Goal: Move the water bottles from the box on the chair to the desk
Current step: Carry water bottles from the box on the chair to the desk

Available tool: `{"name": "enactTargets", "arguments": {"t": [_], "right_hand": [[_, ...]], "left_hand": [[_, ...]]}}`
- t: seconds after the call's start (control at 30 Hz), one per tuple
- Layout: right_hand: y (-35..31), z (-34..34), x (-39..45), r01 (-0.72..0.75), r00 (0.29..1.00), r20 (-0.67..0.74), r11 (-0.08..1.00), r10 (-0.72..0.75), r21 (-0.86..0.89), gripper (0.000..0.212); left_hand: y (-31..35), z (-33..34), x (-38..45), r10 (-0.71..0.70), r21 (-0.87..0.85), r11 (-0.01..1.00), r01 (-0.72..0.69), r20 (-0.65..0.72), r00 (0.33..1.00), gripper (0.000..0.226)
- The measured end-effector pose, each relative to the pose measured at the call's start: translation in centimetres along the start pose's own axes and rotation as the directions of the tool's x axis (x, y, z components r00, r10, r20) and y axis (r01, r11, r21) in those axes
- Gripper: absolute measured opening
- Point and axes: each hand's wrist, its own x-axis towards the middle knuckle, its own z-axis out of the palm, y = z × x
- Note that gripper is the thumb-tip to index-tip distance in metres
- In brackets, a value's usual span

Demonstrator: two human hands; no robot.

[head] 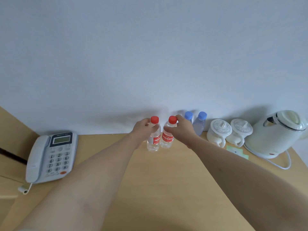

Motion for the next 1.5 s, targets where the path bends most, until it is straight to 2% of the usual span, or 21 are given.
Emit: {"name": "enactTargets", "arguments": {"t": [0.2, 0.27, 0.43, 0.6, 0.93, 1.2, 1.5], "right_hand": [[-1.1, 0.1, 2.4, 0.066, 0.997, -0.014, 0.968, -0.072, -0.242, 0.027], [-1.0, -0.1, 3.1, 0.083, 0.995, -0.035, 0.954, -0.097, -0.287, 0.017], [-0.9, -0.6, 4.2, 0.116, 0.989, -0.05, 0.928, -0.143, -0.354, 0.025], [-0.3, -1.0, 4.7, 0.133, 0.983, -0.069, 0.919, -0.17, -0.372, 0.023], [0.2, -1.1, 5.3, 0.125, 0.979, -0.102, 0.918, -0.175, -0.376, 0.029], [0.0, -0.6, 5.3, 0.094, 0.979, -0.134, 0.92, -0.156, -0.381, 0.023], [-0.8, -1.1, 3.4, 0.065, 0.981, -0.149, 0.94, -0.121, -0.336, 0.042]], "left_hand": [[-0.9, 0.0, 1.8, 0.03, -0.018, 0.999, -0.031, -0.038, 0.999, 0.04], [-0.6, 0.3, 2.1, 0.026, -0.025, 0.999, -0.028, -0.069, 0.997, 0.04], [-0.2, 1.3, 3.0, 0.094, 0.028, 0.996, -0.09, -0.172, 0.981, 0.034], [0.0, 2.4, 3.6, 0.134, 0.046, 0.991, -0.126, -0.241, 0.961, 0.032], [0.2, 3.8, 4.4, 0.182, 0.03, 0.983, -0.181, -0.291, 0.939, 0.034], [1.0, 3.4, 4.0, 0.232, 0.151, 0.969, -0.194, -0.293, 0.928, 0.035], [2.4, 3.3, 3.1, 0.298, 0.28, 0.934, -0.222, -0.264, 0.917, 0.036]]}}
